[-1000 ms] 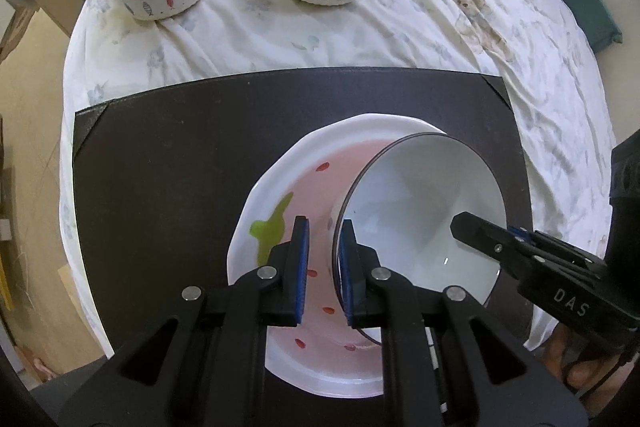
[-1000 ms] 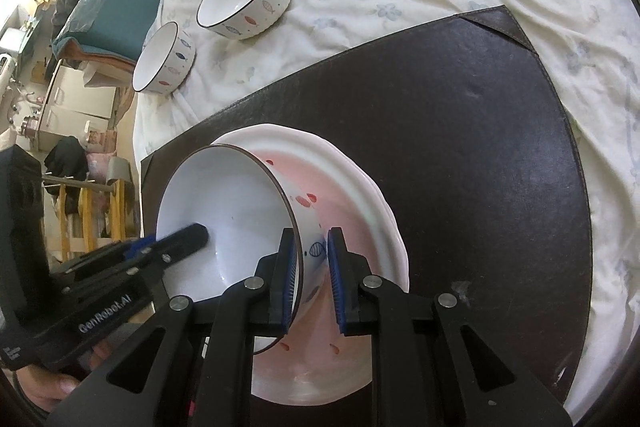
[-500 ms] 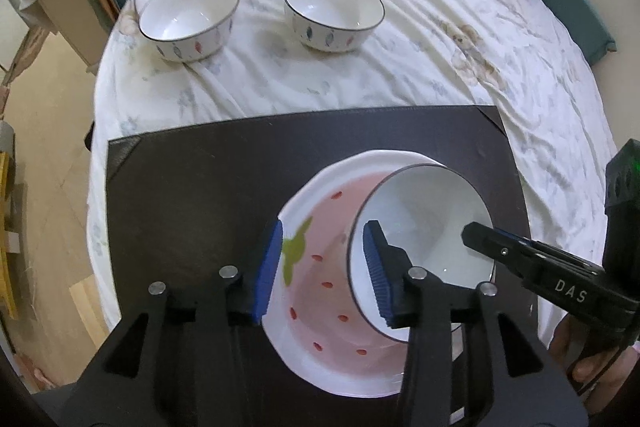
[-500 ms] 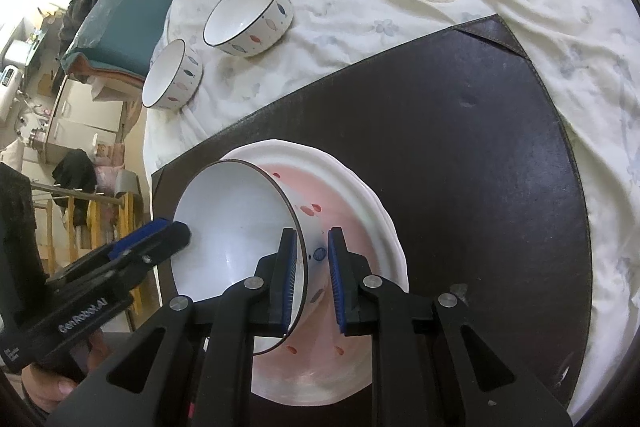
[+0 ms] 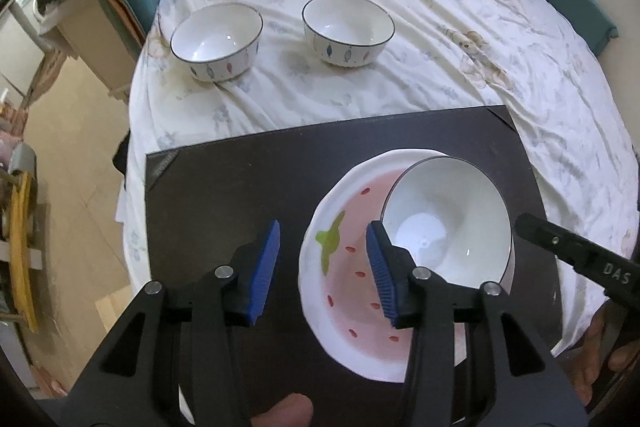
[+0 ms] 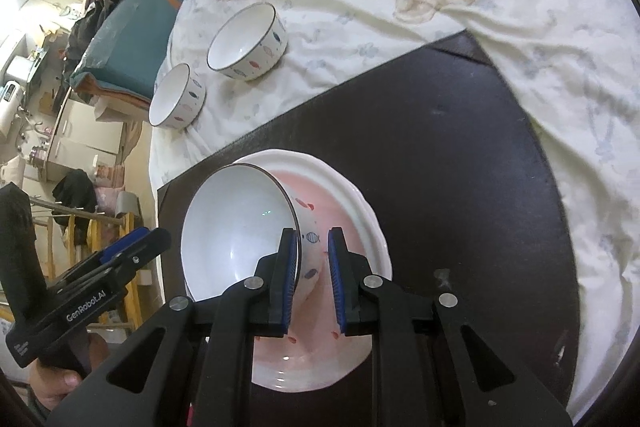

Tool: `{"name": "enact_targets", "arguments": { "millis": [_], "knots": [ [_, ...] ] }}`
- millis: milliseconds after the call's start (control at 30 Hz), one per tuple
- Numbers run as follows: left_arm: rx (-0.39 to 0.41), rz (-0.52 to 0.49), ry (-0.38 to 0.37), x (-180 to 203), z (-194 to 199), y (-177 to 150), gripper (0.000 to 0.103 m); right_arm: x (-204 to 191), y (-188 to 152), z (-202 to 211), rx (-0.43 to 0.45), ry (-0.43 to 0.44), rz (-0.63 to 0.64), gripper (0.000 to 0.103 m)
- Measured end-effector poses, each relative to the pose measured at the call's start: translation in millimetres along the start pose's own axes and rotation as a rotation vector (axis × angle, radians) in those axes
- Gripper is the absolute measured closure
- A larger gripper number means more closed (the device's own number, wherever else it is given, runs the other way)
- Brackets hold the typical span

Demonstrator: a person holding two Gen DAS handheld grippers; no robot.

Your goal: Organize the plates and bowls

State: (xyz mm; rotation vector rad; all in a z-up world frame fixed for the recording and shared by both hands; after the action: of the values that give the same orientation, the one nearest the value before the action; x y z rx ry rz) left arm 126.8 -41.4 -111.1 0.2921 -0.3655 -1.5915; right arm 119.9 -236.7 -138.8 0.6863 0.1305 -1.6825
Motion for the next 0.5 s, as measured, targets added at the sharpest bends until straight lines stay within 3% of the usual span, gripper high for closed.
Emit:
{"name": "enact_targets", "arguments": {
  "millis": [67, 133, 200, 333, 400, 500],
  "knots": [
    [0.013, -0.007, 0.011, 1, 4, 0, 0.062, 2, -3, 6, 0.019, -0.004, -0.016, 0.076],
    [0.014, -0.011, 0.018, 0, 7, -2, 0.059, 2, -6, 12, 0.047, -0.004, -0.034, 0.034],
    [0.017, -0.006, 0.024, -1, 10, -4, 0.044, -2, -9, 21, 0.088, -0.008, -0.039, 0.031],
    [0.039, 0.002, 0.013, -3, 22, -5, 0.032, -10, -15, 38, 0.108, -0.019, -0.046, 0.031],
    [0.054, 0.015, -0.002, -4, 29, -3, 0.017, -16, -18, 50, 0.123, -0.032, -0.049, 0.031],
    [0.084, 0.039, -0.018, -4, 39, 2, 0.009, -22, -17, 64, 0.130, -0.037, -0.058, 0.031]
  ]
}}
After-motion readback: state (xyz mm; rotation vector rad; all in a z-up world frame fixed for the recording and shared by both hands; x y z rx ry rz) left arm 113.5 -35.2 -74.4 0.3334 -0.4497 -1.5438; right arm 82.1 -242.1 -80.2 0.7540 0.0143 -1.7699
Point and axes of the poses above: each gripper's, at about its wrist camera, not at the fingertips, and z roughly against the way its jaws point, x to its right, y to its top, the point moved 6 cm from there along -z, roughly the way its jaws point, and after that the axes turned 3 degrees about x, right-handed, at the moved point
